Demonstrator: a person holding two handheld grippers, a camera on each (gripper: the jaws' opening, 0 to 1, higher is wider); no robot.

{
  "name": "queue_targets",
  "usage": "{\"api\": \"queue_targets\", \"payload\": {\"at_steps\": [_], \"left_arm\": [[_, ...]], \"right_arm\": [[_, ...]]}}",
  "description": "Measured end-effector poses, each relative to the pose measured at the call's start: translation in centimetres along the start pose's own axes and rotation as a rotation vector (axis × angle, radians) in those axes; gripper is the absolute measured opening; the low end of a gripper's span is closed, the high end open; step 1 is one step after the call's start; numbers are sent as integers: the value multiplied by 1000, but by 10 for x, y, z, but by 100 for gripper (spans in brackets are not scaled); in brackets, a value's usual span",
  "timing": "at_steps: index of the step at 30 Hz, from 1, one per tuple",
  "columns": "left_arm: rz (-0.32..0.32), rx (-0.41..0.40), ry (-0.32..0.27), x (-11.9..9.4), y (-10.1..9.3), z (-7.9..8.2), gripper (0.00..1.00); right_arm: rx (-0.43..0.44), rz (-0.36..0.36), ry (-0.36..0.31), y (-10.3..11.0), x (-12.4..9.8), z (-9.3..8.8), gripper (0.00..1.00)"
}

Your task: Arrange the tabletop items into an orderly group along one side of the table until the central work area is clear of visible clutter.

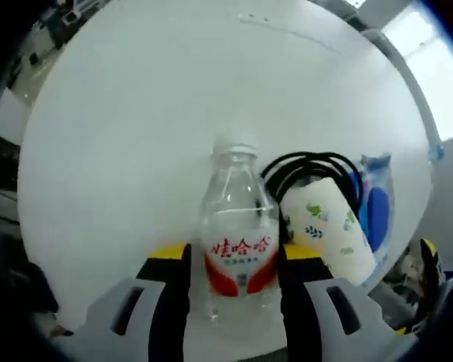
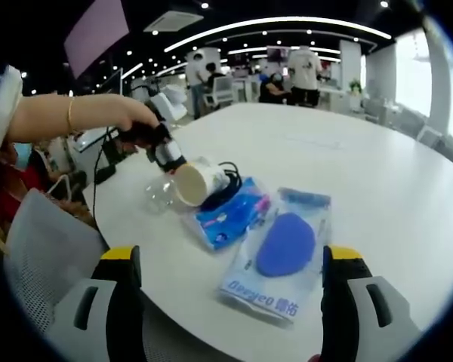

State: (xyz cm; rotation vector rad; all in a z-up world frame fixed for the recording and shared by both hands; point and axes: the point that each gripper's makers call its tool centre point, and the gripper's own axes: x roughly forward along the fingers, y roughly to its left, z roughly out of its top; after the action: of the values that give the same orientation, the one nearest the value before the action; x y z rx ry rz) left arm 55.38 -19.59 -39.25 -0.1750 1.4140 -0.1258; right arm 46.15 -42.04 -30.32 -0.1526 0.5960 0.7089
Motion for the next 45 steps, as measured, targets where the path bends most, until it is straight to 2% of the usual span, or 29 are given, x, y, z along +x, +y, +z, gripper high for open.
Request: {"api": "queue_targets", "payload": {"at_steps": [3,7,9,15,18,21,25,31,40,45], "left_arm": [[-14,-33,34,2,-3,-3,40],[-15,-7,47,5,-6,-4,38],[-13,-30,52,5,-6,-4,38],[-5,-27,53,6,-5,-4,39],[12,-10,44,6,-6,-4,38],[37,47,37,4,-5,-3,38],[48,74,17,2,1,-1,37],[30,58,-14,-3,6,-2,36],[20,40,-92,-20,11,5,36],[11,36,-154,-32,12,9,36]], "right_arm": [[-3,2,4,1,0,-1,99],[-4,10,14,2,1,-3,99],[-5,16,20,4,1,-5,99],[-14,13,28,4,0,-6,99],[-15,16,30,4,0,-7,99],[-22,24,40,6,1,-8,99],[-23,21,44,6,1,-9,99],[-29,25,45,7,1,-9,99],[-40,27,47,9,1,-9,99],[-42,30,46,10,1,-9,99]]}}
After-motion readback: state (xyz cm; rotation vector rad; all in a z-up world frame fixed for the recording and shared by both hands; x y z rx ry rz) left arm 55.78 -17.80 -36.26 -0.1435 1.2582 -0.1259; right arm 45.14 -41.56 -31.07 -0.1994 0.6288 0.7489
